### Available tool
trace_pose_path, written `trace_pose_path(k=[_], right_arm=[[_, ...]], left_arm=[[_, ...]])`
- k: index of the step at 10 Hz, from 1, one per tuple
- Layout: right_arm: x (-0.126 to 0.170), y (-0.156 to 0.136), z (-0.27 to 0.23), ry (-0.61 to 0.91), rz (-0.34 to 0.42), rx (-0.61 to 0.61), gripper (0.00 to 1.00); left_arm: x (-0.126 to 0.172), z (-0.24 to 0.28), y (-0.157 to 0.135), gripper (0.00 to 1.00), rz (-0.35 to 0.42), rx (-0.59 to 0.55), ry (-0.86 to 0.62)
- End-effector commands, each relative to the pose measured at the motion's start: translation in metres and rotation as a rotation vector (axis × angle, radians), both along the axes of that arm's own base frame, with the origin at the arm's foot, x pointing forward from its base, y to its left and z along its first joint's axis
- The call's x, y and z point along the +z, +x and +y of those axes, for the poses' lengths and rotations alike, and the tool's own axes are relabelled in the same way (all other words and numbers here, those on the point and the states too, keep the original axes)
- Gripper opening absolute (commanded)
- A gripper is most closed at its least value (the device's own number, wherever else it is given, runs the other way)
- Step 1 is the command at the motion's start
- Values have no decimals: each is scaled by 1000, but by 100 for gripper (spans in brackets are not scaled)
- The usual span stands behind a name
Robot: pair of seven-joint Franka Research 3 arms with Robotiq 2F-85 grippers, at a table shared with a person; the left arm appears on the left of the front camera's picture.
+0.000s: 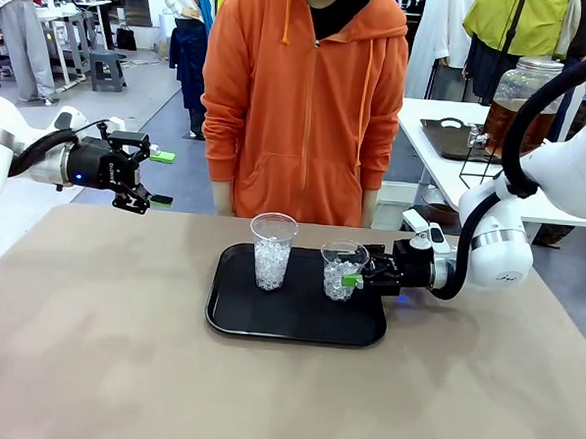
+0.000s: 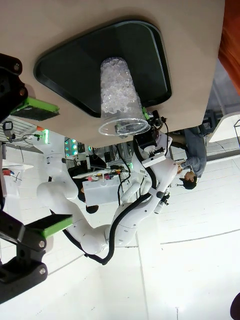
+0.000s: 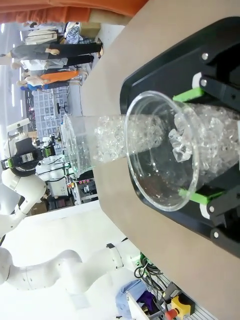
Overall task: Pour the drink into the iced cup.
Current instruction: Pick up the iced cup indicated by the human and present it to them.
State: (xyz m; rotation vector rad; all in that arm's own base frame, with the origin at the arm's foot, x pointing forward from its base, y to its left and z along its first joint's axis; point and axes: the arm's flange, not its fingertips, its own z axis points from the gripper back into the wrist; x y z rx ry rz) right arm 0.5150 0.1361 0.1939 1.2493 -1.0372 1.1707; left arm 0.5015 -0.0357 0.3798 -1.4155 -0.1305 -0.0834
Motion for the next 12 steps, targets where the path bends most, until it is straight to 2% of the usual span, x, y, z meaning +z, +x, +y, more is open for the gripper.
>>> trace_pose_path(k=[1,4,7,9,11,12], right_arm=[[24,9,4,27,19,-25,80],[92,28,3,53,-45,-24,80],[140,49,6,60,-102,-25,80],[164,64,8,58,-121,-33,80],[167,67,19,-7,-88,2,80],[163,59,3,47,-147,-14,80]], left_arm=[[1,0,-2,100,-18,2,4],[1,0,-2,100,-18,2,4],[1,0,-2,100,-18,2,4],[1,0,-2,100,-18,2,4],[1,0,-2,100,-18,2,4],[1,0,-2,100,-18,2,4]])
